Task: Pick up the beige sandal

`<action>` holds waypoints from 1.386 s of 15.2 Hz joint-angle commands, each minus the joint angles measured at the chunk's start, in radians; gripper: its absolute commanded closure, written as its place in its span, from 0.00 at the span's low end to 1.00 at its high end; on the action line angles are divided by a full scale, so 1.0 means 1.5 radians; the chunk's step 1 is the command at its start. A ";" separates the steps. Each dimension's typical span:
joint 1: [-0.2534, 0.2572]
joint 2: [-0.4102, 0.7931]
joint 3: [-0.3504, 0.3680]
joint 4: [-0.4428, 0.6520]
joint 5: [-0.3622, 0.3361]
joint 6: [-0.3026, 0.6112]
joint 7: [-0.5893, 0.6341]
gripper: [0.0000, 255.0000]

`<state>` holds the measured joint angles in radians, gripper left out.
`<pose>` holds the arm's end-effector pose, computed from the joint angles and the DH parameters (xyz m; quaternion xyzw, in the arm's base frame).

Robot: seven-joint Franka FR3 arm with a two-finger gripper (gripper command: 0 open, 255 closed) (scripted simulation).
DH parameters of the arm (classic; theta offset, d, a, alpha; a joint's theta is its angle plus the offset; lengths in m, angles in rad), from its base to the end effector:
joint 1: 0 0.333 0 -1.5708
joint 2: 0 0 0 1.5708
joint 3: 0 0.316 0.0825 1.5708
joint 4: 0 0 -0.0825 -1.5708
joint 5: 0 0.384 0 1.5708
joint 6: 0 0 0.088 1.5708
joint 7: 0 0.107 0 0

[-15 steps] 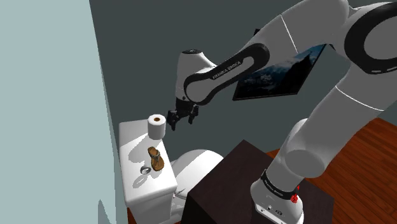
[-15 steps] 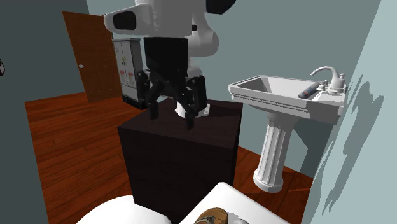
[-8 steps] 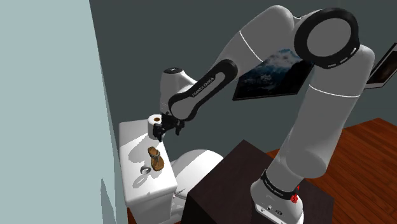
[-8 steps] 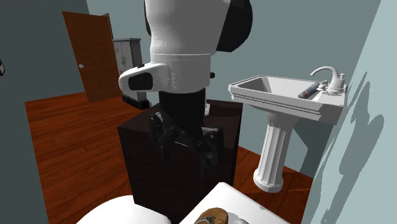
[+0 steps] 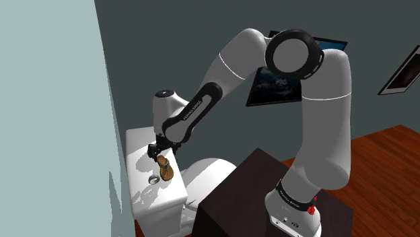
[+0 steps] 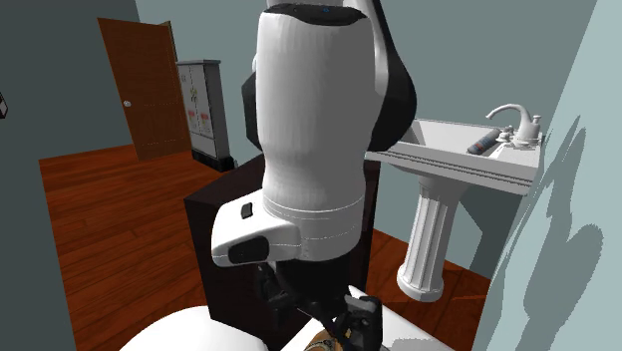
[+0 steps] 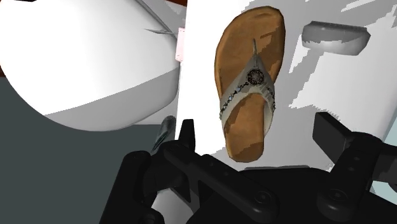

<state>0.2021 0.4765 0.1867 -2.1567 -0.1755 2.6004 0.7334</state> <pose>0.5187 0.2185 0.1756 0.9943 -0.1061 -0.0073 0.0064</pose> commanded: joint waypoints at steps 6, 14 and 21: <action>0.014 0.067 -0.017 0.024 -0.018 0.043 0.014 0.00; 0.015 0.074 -0.019 0.027 -0.019 0.046 0.014 1.00; 0.009 0.047 -0.011 0.018 -0.013 0.028 0.010 1.00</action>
<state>0.2177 0.5563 0.1666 -2.1273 -0.1973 2.6505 0.7497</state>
